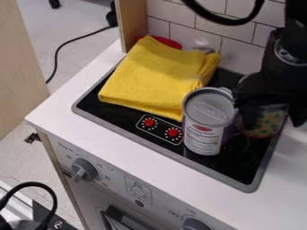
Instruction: Push the can to the upper side of the burner
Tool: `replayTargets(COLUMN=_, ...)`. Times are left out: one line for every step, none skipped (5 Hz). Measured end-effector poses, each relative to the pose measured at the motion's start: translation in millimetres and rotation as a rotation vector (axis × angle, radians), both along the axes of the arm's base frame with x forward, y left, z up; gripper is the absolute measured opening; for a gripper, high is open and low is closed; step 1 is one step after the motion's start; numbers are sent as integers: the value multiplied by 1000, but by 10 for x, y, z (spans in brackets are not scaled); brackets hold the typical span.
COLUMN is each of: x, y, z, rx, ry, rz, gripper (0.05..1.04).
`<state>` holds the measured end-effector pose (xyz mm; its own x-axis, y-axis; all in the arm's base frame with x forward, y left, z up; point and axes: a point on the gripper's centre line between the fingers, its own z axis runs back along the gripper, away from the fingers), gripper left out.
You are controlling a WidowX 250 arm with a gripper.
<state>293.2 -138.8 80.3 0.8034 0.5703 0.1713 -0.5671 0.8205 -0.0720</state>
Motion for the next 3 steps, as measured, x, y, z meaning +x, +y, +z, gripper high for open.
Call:
replayTargets(x=136, y=63, z=27, rx=-1, ry=-3, rz=46, gripper=998)
replayTargets(x=249, y=65, z=12, rx=5, ry=0, rz=77, gripper=998)
replayTargets(x=320, y=101, z=16, rx=32, ry=-11, rz=70, gripper=998)
